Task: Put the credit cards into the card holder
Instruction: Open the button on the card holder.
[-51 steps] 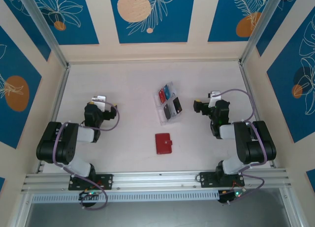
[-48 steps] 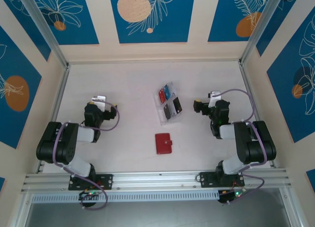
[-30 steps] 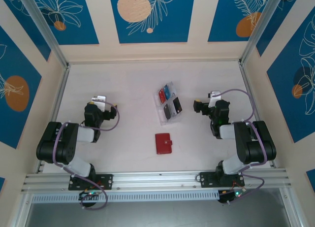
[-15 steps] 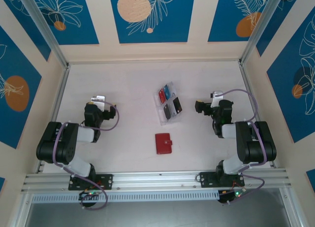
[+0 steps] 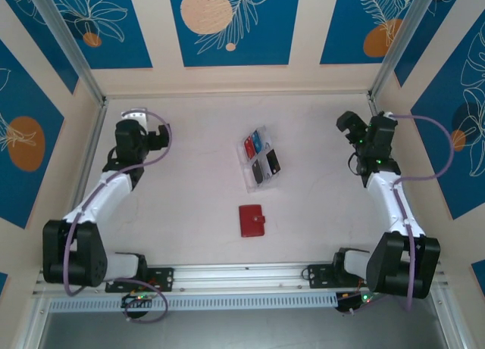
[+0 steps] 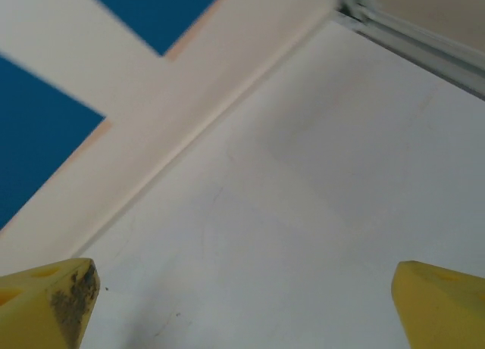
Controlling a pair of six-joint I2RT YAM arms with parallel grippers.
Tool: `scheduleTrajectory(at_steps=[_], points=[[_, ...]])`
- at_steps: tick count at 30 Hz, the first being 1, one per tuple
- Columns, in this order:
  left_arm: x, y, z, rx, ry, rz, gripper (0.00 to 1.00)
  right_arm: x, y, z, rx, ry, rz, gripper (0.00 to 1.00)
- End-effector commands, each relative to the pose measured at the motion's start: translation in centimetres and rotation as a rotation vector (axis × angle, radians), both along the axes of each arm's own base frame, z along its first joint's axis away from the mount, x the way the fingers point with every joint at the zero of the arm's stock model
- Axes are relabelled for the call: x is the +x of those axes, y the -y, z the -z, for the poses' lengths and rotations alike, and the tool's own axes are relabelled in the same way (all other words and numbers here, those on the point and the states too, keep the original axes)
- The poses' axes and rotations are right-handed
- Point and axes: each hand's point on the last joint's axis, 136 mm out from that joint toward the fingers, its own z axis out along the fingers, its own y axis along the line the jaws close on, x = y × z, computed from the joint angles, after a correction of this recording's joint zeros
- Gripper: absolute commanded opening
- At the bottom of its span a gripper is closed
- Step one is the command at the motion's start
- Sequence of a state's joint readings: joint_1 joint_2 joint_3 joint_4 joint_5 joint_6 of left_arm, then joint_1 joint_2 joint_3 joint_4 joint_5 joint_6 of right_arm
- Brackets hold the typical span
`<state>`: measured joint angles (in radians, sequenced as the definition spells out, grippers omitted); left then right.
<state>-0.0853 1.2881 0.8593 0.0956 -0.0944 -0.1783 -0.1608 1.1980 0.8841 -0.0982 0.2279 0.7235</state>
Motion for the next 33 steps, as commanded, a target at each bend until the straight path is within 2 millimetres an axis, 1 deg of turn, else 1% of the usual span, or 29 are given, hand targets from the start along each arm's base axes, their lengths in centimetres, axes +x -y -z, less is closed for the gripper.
scheduleTrajectory(at_steps=[1, 3, 5, 8, 9, 10, 11, 13, 14, 16, 18, 19, 22, 25, 27, 29, 33], points=[[-3.8, 3.0, 4.3, -0.238, -0.253, 0.069, 1.00, -4.6, -3.6, 5.7, 0.131, -0.293, -0.022, 0.99], [-4.6, 4.7, 3.4, -0.329, -0.222, 0.125, 1.00, -5.5, -5.3, 5.5, 0.088, -0.316, -0.076, 0.99], [-5.7, 6.3, 2.9, -0.374, -0.224, 0.186, 1.00, -6.8, -6.9, 5.5, 0.049, -0.346, -0.128, 0.99], [-7.8, 9.4, 2.9, -0.415, -0.243, 0.293, 0.99, -9.0, -9.8, 5.9, -0.018, -0.370, -0.224, 0.99], [-8.6, 10.4, 3.2, -0.424, -0.257, 0.320, 0.96, -9.9, -10.9, 6.2, -0.031, -0.373, -0.266, 0.97], [-9.4, 11.5, 3.6, -0.435, -0.270, 0.349, 0.93, -10.8, -12.2, 6.6, -0.047, -0.376, -0.319, 0.93], [-10.0, 12.3, 3.9, -0.447, -0.282, 0.368, 0.87, -11.5, -13.1, 6.9, -0.061, -0.380, -0.357, 0.90], [-11.7, 14.5, 5.2, -0.466, -0.324, 0.419, 0.69, -13.5, -15.2, 7.8, -0.074, -0.405, -0.437, 0.82], [-12.4, 15.4, 5.7, -0.476, -0.339, 0.439, 0.59, -14.2, -16.1, 8.3, -0.077, -0.419, -0.472, 0.77], [-13.8, 17.6, 7.0, -0.504, -0.368, 0.480, 0.35, -15.6, -17.8, 9.3, -0.110, -0.458, -0.535, 0.69], [-14.8, 19.6, 8.2, -0.527, -0.401, 0.517, 0.20, -16.8, -19.3, 10.1, -0.155, -0.491, -0.589, 0.63], [-15.4, 20.7, 8.7, -0.543, -0.419, 0.541, 0.16, -17.3, -19.8, 10.7, -0.187, -0.509, -0.607, 0.61], [-16.7, 23.9, 9.9, -0.564, -0.459, 0.610, 0.09, -18.2, -21.5, 12.4, -0.234, -0.554, -0.662, 0.57], [-17.5, 26.8, 11.2, -0.577, -0.501, 0.663, 0.06, -18.5, -23.7, 13.9, -0.257, -0.584, -0.730, 0.52], [-17.8, 28.3, 12.0, -0.598, -0.525, 0.690, 0.04, -18.5, -25.3, 14.3, -0.271, -0.595, -0.770, 0.52], [-17.7, 29.2, 12.8, -0.614, -0.542, 0.695, 0.03, -18.5, -26.5, 14.9, -0.298, -0.615, -0.799, 0.52], [-18.0, 30.1, 14.6, -0.627, -0.576, 0.686, 0.00, -18.7, -28.2, 16.1, -0.328, -0.645, -0.846, 0.52]])
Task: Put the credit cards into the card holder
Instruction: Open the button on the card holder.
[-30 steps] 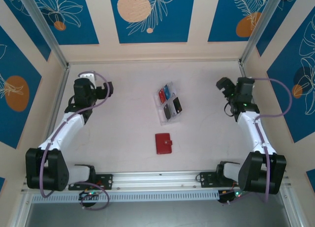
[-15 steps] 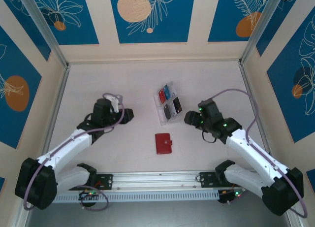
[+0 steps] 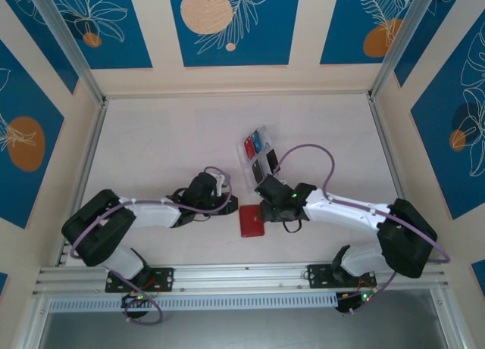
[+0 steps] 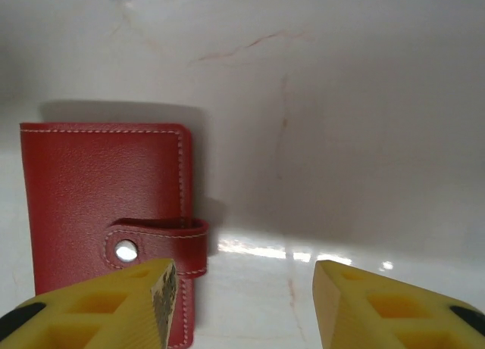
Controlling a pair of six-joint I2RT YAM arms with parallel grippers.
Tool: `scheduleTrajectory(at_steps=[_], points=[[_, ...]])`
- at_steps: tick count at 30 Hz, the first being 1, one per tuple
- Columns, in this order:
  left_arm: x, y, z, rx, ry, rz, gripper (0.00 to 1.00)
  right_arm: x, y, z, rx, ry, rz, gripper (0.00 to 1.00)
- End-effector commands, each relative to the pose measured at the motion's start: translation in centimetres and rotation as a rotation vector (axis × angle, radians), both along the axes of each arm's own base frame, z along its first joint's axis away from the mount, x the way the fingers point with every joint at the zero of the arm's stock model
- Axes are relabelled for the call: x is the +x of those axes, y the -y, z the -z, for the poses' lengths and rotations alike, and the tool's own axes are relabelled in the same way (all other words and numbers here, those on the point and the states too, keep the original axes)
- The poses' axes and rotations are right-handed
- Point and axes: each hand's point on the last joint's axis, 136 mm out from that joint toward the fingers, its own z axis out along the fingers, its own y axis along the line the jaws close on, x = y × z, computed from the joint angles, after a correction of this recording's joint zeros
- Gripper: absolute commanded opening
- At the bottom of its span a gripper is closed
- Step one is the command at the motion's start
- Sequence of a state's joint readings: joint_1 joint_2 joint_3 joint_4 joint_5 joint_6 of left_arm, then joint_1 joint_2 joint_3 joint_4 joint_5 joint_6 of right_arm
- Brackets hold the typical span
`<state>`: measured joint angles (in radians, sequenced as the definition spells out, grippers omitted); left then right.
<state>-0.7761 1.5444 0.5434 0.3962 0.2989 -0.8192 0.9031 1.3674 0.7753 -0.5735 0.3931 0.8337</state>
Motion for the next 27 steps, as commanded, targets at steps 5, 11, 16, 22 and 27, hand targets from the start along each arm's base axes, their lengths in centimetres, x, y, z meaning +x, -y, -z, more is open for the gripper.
scheduleTrajectory(at_steps=[5, 11, 16, 22, 27], points=[[0.0, 1.9, 0.0, -0.066, 0.011, 0.001, 0.00, 0.4, -3.7, -0.6, 0.039, 0.028, -0.079, 0.54], [-0.8, 0.9, 1.8, -0.051, -0.010, -0.025, 0.00, 0.6, -5.0, 0.1, 0.017, 0.013, -0.117, 0.53], [-1.3, 0.4, 3.0, -0.027, -0.019, -0.028, 0.00, 0.3, -5.0, 1.1, -0.015, -0.011, -0.122, 0.52], [-1.8, 0.3, 4.1, -0.020, -0.029, -0.026, 0.00, -0.3, -4.8, 2.2, -0.063, -0.025, -0.127, 0.50], [-1.9, 0.4, 4.4, -0.022, -0.031, -0.024, 0.00, -0.6, -4.1, 3.2, -0.139, -0.039, -0.118, 0.44]])
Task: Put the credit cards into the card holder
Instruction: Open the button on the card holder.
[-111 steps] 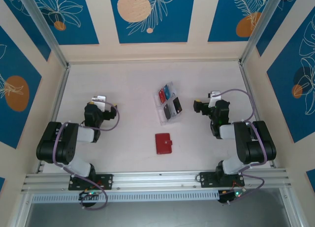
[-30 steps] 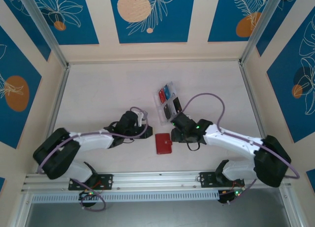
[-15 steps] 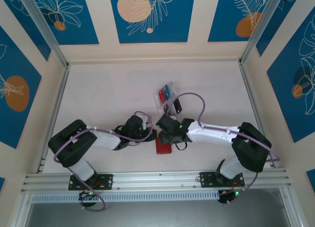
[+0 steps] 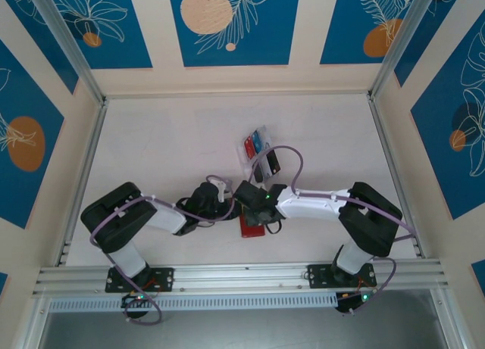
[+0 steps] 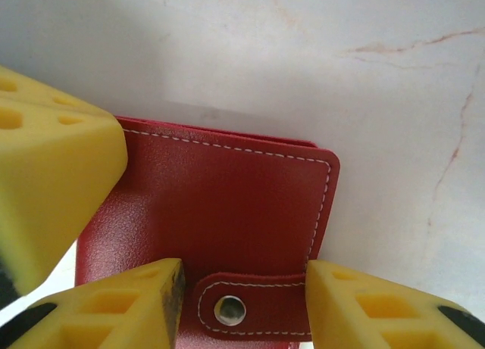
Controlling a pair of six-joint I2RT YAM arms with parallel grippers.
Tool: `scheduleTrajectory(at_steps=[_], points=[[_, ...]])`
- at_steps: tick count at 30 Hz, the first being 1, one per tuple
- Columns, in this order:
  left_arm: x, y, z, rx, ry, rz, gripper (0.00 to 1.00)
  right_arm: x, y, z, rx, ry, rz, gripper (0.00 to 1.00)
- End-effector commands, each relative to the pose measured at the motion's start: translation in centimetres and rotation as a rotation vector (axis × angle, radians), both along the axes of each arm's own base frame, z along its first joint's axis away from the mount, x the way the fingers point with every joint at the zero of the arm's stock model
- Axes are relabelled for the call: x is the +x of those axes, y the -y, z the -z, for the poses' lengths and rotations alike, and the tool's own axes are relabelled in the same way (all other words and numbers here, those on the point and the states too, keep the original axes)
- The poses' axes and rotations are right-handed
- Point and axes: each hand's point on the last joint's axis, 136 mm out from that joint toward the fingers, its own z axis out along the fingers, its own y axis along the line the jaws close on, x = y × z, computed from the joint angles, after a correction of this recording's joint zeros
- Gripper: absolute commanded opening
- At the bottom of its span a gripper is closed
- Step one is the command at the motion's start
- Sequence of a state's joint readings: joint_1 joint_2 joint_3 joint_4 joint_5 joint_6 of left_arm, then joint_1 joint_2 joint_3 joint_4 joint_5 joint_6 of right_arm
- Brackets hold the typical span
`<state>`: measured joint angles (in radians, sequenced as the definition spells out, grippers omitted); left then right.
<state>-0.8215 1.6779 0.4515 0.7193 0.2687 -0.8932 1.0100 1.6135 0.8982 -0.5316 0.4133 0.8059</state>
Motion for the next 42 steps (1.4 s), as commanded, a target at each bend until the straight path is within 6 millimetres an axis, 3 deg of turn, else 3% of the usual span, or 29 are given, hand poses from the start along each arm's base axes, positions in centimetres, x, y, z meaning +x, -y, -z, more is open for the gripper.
scheduleTrajectory(at_steps=[1, 4, 8, 16, 21, 24, 30, 33, 37, 42], points=[[-1.3, -0.8, 2.4, 0.058, -0.056, -0.001, 0.00, -0.4, 0.5, 0.6, -0.070, -0.009, 0.008, 0.43], [-1.3, -0.9, 2.5, 0.060, -0.055, -0.004, 0.00, -0.5, 1.4, 1.1, -0.125, -0.011, 0.031, 0.39], [-1.5, -1.3, 2.9, 0.071, -0.055, -0.008, 0.00, -0.4, 2.5, 1.4, -0.181, 0.000, 0.063, 0.25], [-1.7, -2.1, 3.8, 0.110, -0.056, -0.020, 0.00, 0.1, 2.9, -1.5, -0.165, 0.083, 0.065, 0.01], [-1.7, -2.4, 4.2, 0.131, -0.056, -0.026, 0.00, 0.2, 3.1, -2.4, -0.082, 0.077, 0.073, 0.00], [-1.8, -2.4, 4.3, 0.131, -0.057, -0.022, 0.00, 0.5, 4.3, -2.5, -0.016, 0.068, 0.129, 0.01], [-2.0, -2.1, 4.1, 0.126, -0.056, -0.010, 0.00, 1.0, 8.4, -0.6, 0.070, 0.029, 0.361, 0.39], [-2.1, -2.1, 4.3, 0.128, -0.057, -0.007, 0.00, 1.2, 9.6, -1.3, 0.084, 0.083, 0.429, 0.47], [-2.2, -2.0, 4.3, 0.128, -0.060, -0.003, 0.00, 1.6, 8.8, -4.7, 0.071, 0.207, 0.370, 0.39], [-2.3, -1.9, 4.4, 0.127, -0.060, -0.004, 0.00, 1.1, 4.7, -7.1, 0.130, 0.201, 0.217, 0.18]])
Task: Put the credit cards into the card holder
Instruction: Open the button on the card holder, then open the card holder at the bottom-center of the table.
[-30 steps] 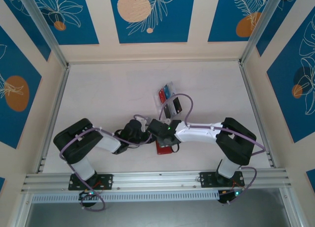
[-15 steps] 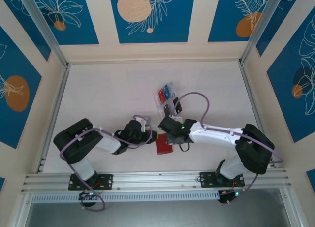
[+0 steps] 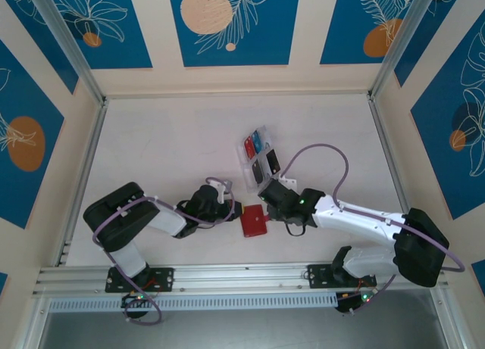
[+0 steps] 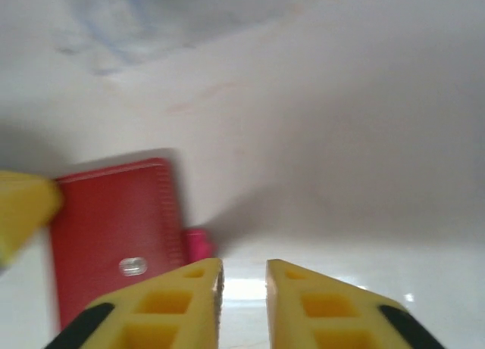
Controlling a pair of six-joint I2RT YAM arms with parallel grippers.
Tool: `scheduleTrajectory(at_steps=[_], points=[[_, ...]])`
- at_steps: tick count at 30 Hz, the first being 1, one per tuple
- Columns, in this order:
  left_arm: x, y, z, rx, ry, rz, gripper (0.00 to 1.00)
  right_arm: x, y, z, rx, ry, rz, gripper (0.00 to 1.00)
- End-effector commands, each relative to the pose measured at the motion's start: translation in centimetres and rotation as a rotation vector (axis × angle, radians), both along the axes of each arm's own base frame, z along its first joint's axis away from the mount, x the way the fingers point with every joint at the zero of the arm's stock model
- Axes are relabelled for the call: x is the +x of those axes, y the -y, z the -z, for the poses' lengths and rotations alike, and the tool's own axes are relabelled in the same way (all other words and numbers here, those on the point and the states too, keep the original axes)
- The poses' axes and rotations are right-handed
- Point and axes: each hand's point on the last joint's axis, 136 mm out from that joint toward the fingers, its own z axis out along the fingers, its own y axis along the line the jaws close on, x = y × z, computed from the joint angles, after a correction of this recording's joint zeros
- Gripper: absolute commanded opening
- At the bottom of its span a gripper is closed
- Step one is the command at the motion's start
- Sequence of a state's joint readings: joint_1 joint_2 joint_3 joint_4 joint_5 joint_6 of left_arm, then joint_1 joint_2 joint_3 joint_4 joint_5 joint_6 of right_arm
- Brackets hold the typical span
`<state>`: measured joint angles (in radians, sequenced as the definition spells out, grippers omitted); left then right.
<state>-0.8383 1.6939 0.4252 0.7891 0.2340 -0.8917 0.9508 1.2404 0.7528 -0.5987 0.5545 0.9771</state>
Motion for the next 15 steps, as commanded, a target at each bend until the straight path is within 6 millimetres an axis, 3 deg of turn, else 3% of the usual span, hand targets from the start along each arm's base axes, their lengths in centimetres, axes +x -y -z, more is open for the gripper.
scheduleTrajectory(at_steps=[1, 4, 8, 10, 15], points=[[-2.2, -1.8, 4.3, 0.133, -0.094, 0.004, 0.00, -0.1, -2.3, -1.6, 0.034, 0.019, -0.079, 0.15], [-2.3, -1.8, 4.4, 0.135, -0.095, 0.005, 0.00, -0.4, -4.8, -1.2, 0.118, -0.019, -0.149, 0.09], [-2.3, -1.6, 4.4, 0.131, -0.097, 0.008, 0.00, -0.1, -5.4, 0.6, 0.104, -0.072, -0.150, 0.06], [-2.3, -1.7, 4.4, 0.132, -0.096, 0.006, 0.00, 0.0, -5.2, 1.7, 0.090, -0.094, -0.141, 0.06], [-2.4, -1.7, 4.5, 0.135, -0.095, 0.009, 0.00, 0.4, -2.4, 4.0, 0.057, -0.141, -0.051, 0.00]])
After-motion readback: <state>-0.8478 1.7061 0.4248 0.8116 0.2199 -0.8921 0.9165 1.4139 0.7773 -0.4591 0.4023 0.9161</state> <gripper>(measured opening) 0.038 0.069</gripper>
